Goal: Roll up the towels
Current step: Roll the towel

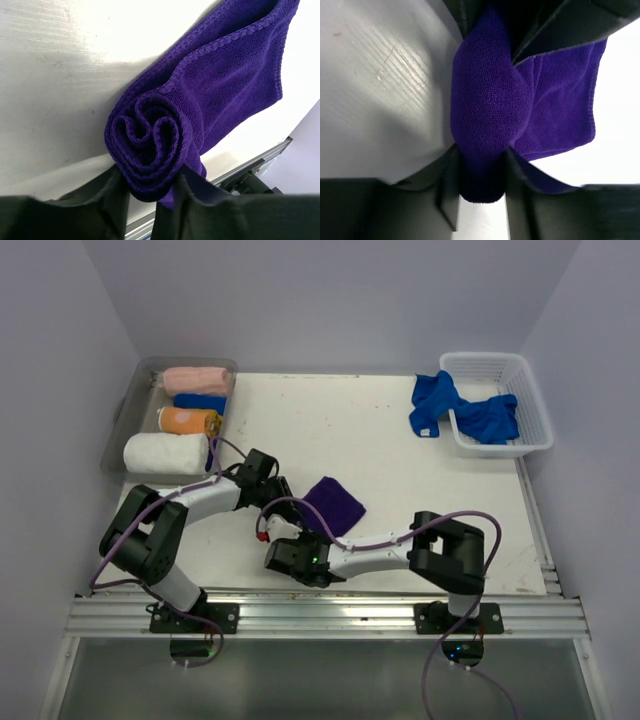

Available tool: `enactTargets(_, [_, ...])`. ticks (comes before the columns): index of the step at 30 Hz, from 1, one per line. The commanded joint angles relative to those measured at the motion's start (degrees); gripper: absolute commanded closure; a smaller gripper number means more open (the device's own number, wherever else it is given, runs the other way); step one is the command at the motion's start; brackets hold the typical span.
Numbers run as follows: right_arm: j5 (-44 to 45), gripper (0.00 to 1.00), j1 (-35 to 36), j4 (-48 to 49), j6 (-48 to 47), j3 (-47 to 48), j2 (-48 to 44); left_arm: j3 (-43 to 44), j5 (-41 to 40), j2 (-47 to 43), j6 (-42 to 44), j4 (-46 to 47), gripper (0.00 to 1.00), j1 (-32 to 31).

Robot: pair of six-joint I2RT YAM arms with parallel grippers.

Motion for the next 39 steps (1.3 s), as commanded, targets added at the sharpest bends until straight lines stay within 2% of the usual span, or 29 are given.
enactTargets(1, [0.1, 0.68, -0.5, 4.5, 1.7, 0.0, -2.7, 1.6, -0.5, -1.0, 1.5, -2.6, 0.59, -0.1])
enactTargets(3, [-5.4, 0.75, -2.6, 5.4, 3.2, -1.6, -5.8, 1.6, -0.6, -1.4, 2.1, -2.8, 0.52, 0.1])
enactTargets(4, [-7.1, 0.76, -3.4, 6.6, 3.6, -2.4, -6.8, 1.6, -0.5, -2.0, 2.3, -2.9, 0.45, 0.2])
enactTargets(6, [-13.4, 0.78, -6.0, 8.2, 4.4, -4.2, -8.9, 1.7, -0.5, -2.8, 3.0, -3.2, 0.38, 0.5])
enactTargets(10, [-23.7, 0.78, -10.6, 9.5, 5.9, -6.1, -12.4, 2.2, -0.8, -5.7, 4.1, -3.8, 0.17, 1.0])
enactTargets(13, [-30.1, 0.78, -13.7, 10.4, 7.1, -7.3, -14.2, 3.0, -1.3, -6.9, 4.9, -4.2, 0.12, 1.1])
enactTargets(22, [-47.4, 0.78, -22.1, 13.3, 11.0, -10.1, -15.5, 2.0, 0.7, -7.7, 5.2, 0.0, 0.06, 1.2])
enactTargets(34, [-69.0, 0.78, -31.4, 19.8, 17.4, -13.6, -12.5, -1.7, 2.3, -6.0, 4.1, 7.0, 0.07, 1.1])
enactTargets(39, [-74.4, 0.78, -33.6, 23.3, 19.3, -14.9, -10.9, -2.3, 2.0, -4.9, 3.7, 9.6, 0.09, 1.1])
